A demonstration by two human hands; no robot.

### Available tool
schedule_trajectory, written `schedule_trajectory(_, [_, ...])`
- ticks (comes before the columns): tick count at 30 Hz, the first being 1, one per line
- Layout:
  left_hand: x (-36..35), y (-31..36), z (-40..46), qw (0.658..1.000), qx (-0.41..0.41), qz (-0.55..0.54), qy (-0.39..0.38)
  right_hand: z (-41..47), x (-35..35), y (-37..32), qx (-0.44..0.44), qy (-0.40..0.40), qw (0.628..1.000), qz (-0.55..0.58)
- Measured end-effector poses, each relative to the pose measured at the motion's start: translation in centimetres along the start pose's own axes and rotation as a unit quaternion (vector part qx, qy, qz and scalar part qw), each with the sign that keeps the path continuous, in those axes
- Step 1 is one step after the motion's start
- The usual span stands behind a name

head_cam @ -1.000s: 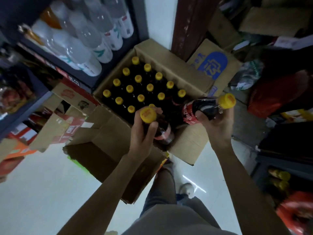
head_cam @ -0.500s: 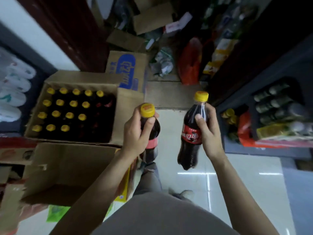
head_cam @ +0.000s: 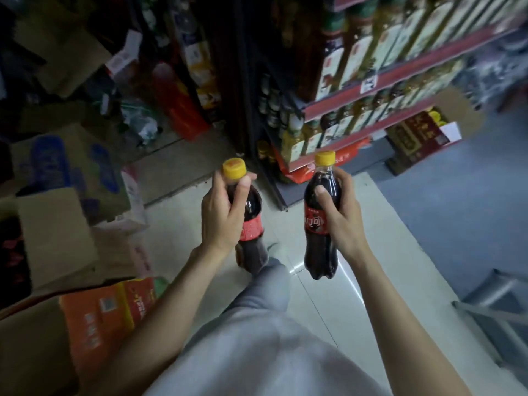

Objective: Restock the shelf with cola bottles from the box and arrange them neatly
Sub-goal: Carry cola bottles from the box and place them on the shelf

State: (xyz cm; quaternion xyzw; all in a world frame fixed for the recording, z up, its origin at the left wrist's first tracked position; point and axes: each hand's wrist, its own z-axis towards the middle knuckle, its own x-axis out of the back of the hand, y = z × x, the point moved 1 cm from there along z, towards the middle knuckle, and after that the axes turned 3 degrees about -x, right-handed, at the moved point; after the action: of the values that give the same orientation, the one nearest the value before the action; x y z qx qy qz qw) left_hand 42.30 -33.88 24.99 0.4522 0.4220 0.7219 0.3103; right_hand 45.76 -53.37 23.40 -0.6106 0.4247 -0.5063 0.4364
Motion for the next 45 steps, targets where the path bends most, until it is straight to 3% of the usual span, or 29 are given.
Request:
schedule_trajectory(6, [-10.9, 4.5, 3.1, 0.993, -0.051, -0.084, -0.066, 4.0, 10.8, 0.7, 0.018, 0.072, 0.997, 0.015])
schedule_trajectory(11, [-19.1, 9.4, 8.0, 0.98, -0.105, -0.16, -0.062, 10.3, 20.4, -1.1, 0.061, 0.09, 0.994, -0.005])
schedule_trajectory(21, [-28.2, 24.8, 20.5, 0.926, -0.298, -0.23, 0.031, 23.4, 35.7, -9.9, 0.212, 0.104, 0.972, 0.008])
schedule_trajectory(30, [-35.6, 35.7, 30.8, 0.829, -0.471, -0.21, 0.215, 36.6, 43.8, -19.2, 0.414, 0.156, 0.894, 0.076])
schedule_trajectory(35, [-40.3, 38.2, 37.2, 0.869, -0.413, -0.093, 0.257, 43.6, 48.4, -22.2, 0.46, 0.182, 0.865, 0.079])
schedule_trajectory(40, [-43.2, 38.4, 41.3, 0.899, -0.329, 0.046, 0.287, 50.3, 50.4, -22.7, 0.451, 0.155, 0.878, 0.049])
schedule_trajectory(45, [-43.7, 38.1, 43.7, 0.906, -0.272, 0.053, 0.32, 54.6, 50.6, -21.4, 0.418, 0.122, 0.9, 0.035])
